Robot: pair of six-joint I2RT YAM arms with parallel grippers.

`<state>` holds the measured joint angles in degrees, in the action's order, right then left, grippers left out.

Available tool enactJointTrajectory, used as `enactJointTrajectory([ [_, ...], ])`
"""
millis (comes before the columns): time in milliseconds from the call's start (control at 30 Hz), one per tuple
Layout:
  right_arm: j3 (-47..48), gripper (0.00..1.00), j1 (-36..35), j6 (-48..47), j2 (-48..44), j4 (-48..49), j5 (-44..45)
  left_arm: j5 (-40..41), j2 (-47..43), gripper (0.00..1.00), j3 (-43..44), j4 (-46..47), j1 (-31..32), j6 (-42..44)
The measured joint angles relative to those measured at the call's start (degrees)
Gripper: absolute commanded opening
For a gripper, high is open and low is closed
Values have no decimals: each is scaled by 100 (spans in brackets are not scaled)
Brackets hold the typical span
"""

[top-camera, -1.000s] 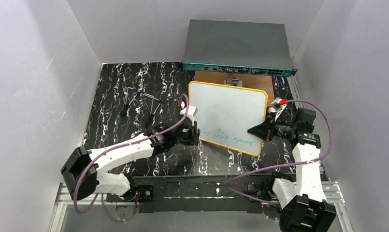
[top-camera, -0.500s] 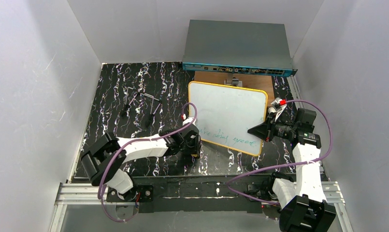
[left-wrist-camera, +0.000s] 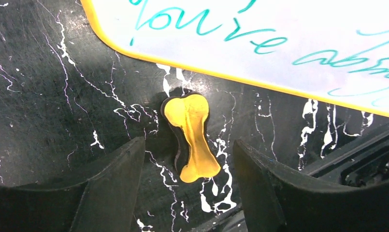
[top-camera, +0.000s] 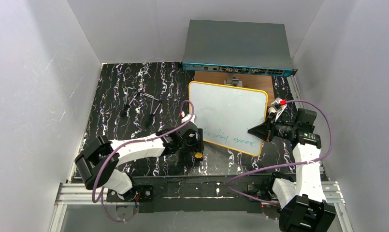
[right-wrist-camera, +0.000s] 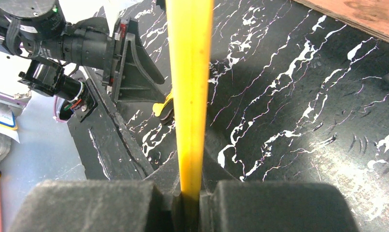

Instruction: Erase the whiteboard

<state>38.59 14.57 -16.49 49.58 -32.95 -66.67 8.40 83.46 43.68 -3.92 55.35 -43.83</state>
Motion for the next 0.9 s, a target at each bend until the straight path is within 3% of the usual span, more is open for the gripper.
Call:
enactJointTrajectory([
  [133,0,1,0,-2,0,-2,0,0,-229,74,26,-61,0,118],
  [300,28,1,0,-118,0,-76,-15,-151,-1117,94,-162,11,-210,570],
  [367,68,1,0,-238,0,-166,-24,-422,-1784,95,-483,282,-616,785],
  [533,282,1,-2,-730,170,-575,-87,-1633,-2859,98,-1318,1399,-2448,1156],
  [700,531,1,-7,-1180,411,-1025,-133,-3021,-1928,98,-1591,3121,-3547,881],
  [900,601,1,-52,-1340,498,-1222,-175,-4474,35,98,-1174,4509,-3926,492],
])
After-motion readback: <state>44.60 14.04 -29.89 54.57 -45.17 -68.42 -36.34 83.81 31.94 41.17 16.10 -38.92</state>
